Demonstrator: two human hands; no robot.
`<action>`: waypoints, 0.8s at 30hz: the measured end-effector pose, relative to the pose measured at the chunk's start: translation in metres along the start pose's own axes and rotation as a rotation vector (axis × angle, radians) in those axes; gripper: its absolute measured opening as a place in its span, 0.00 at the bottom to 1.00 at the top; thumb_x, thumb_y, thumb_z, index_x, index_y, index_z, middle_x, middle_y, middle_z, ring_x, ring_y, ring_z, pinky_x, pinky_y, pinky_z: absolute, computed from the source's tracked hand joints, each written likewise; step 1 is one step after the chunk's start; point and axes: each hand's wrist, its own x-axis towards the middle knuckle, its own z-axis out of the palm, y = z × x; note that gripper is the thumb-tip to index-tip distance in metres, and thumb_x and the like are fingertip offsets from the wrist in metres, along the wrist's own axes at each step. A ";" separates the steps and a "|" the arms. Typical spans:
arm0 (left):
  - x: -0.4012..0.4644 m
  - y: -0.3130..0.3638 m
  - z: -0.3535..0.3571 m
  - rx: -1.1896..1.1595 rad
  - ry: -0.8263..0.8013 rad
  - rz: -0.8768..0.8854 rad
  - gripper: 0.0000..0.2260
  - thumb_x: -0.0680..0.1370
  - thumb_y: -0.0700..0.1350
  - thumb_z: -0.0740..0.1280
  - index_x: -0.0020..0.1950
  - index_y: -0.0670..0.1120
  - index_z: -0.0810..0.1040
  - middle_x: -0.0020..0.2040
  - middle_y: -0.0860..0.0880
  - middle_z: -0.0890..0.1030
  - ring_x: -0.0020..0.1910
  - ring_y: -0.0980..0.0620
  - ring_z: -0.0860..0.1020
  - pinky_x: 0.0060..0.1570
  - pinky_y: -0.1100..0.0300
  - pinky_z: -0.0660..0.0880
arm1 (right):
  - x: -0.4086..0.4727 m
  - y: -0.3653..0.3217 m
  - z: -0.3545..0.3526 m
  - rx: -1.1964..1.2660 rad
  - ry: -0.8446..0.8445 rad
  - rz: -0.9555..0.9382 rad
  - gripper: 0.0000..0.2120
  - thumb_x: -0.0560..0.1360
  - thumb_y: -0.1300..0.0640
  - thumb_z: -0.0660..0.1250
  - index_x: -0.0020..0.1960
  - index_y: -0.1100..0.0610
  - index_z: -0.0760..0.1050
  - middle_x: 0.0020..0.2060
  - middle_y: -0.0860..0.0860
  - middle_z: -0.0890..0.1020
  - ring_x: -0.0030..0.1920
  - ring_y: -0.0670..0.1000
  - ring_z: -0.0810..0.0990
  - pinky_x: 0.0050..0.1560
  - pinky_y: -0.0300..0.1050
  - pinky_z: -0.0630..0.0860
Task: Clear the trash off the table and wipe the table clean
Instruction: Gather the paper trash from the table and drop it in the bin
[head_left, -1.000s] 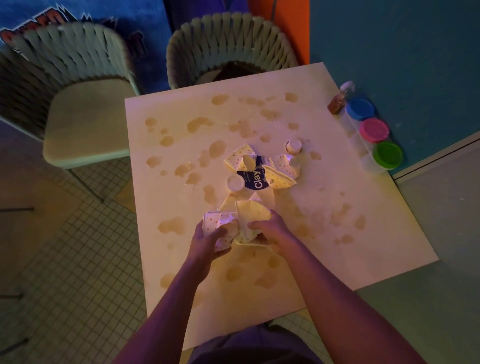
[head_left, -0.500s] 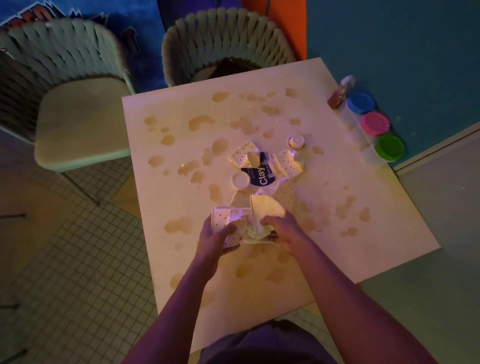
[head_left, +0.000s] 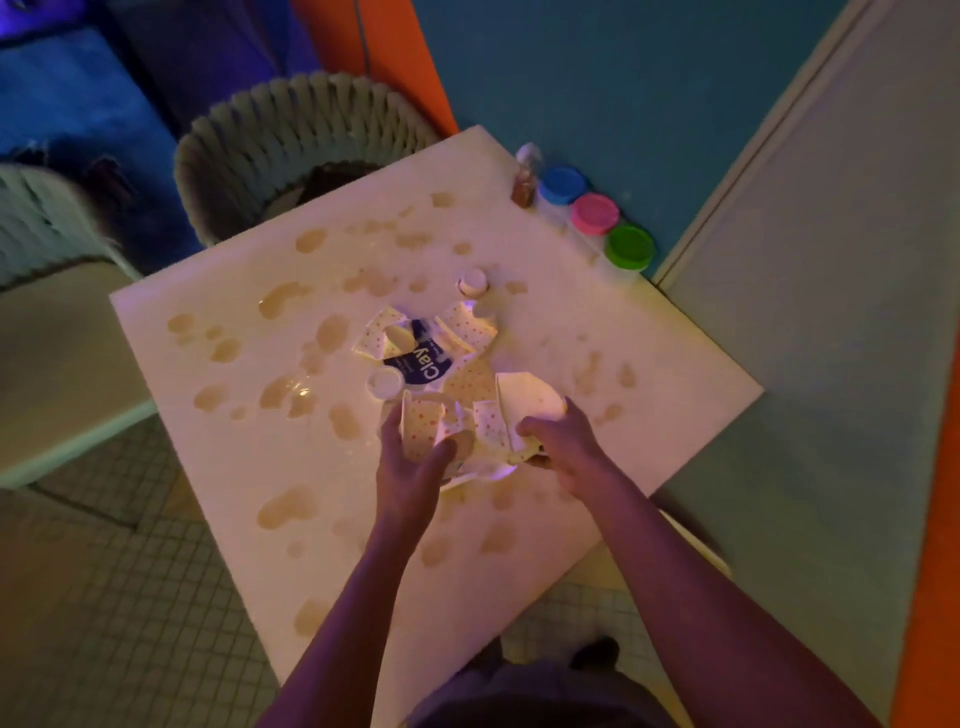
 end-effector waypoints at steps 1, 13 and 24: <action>-0.002 0.004 0.012 0.025 -0.027 0.016 0.35 0.68 0.52 0.75 0.73 0.58 0.67 0.61 0.50 0.81 0.58 0.48 0.81 0.54 0.38 0.80 | -0.002 0.000 -0.014 0.029 0.021 -0.006 0.20 0.68 0.69 0.71 0.55 0.52 0.73 0.49 0.57 0.80 0.45 0.57 0.80 0.44 0.58 0.81; -0.070 0.011 0.171 0.325 -0.369 0.079 0.36 0.63 0.57 0.73 0.71 0.60 0.67 0.56 0.51 0.82 0.53 0.50 0.82 0.54 0.41 0.80 | -0.039 0.058 -0.206 0.251 0.326 -0.044 0.25 0.66 0.69 0.73 0.61 0.58 0.72 0.52 0.62 0.80 0.42 0.57 0.79 0.37 0.50 0.75; -0.158 -0.041 0.289 0.570 -0.627 0.075 0.32 0.69 0.49 0.75 0.72 0.59 0.69 0.56 0.53 0.81 0.53 0.49 0.82 0.48 0.42 0.82 | -0.082 0.161 -0.361 0.309 0.528 0.070 0.27 0.63 0.65 0.75 0.59 0.55 0.72 0.53 0.59 0.80 0.50 0.62 0.81 0.44 0.59 0.80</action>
